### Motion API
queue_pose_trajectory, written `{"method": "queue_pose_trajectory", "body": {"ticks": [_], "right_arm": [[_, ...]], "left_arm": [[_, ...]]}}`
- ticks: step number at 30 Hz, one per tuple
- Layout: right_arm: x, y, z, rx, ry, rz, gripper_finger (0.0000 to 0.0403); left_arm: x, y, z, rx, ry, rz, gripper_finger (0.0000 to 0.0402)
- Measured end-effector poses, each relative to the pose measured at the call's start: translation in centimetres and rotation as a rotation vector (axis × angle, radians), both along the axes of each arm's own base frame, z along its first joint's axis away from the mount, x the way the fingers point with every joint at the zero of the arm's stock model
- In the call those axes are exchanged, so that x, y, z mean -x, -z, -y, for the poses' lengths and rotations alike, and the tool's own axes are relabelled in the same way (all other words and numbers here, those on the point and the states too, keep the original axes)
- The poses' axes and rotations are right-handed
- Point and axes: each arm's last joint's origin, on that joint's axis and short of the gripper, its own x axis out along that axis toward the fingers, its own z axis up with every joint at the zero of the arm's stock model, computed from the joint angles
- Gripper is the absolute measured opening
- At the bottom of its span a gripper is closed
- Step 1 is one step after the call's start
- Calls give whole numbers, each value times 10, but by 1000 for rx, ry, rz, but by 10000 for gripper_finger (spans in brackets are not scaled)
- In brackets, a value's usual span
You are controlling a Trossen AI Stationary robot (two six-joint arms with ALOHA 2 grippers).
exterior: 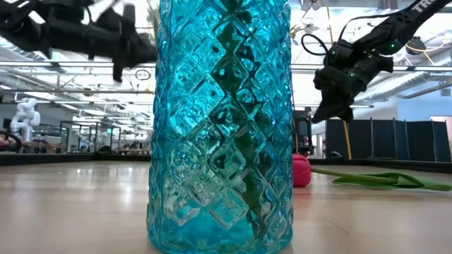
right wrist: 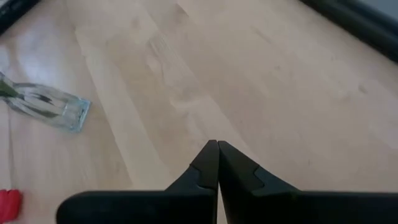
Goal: Sort flowers into vase by color
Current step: Put the white flowers into the transparent vase
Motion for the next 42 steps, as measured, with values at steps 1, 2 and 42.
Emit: {"method": "queue_pose_trajectory", "body": {"ticks": [1, 2, 42], "right_arm": [[-1, -1, 0, 9, -2, 8, 0], [-2, -2, 0, 20, -6, 17, 0], [-6, -6, 3, 110, -67, 59, 0]], "left_arm": [[1, -5, 2, -73, 37, 49, 5], [1, -9, 5, -153, 79, 75, 5], [-117, 23, 45, -328, 409, 3, 5]]}}
